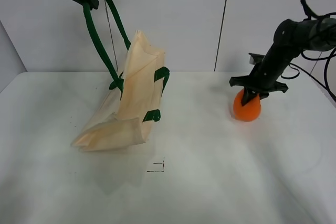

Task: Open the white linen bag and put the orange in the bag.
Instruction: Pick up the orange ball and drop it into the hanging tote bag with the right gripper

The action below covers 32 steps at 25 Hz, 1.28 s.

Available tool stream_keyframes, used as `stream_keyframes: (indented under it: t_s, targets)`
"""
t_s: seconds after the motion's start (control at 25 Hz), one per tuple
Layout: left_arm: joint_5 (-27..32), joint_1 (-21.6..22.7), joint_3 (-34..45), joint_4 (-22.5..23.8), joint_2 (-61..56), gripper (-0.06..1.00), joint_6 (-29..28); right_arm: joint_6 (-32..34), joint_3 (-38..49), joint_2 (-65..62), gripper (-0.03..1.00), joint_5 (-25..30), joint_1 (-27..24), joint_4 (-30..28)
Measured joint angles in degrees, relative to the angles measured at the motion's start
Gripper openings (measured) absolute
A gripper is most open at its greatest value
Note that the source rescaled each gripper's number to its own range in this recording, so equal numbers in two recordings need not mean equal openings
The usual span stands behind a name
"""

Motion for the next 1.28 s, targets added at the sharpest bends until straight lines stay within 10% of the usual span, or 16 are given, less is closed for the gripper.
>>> stream_keyframes:
  t_s: [0.32, 0.72, 1.16, 1.28]
  targets:
    - [0.0, 0.0, 0.0, 0.1, 0.0, 0.01, 1.1, -0.8, -16.0, -4.9, 0.01, 4.3, 6.1, 13.5]
    - [0.0, 0.0, 0.0, 0.1, 0.0, 0.01, 1.3, 1.9, -17.6, 0.4, 0.01, -7.5, 23.7, 16.5]
    - [0.0, 0.0, 0.0, 0.0, 0.0, 0.00, 1.3, 1.3, -17.6, 10.1, 0.01, -13.1, 28.2, 20.2]
    - [0.0, 0.0, 0.0, 0.0, 0.0, 0.00, 1.3, 1.2, -17.6, 10.2, 0.33, -12.8, 28.2, 20.4]
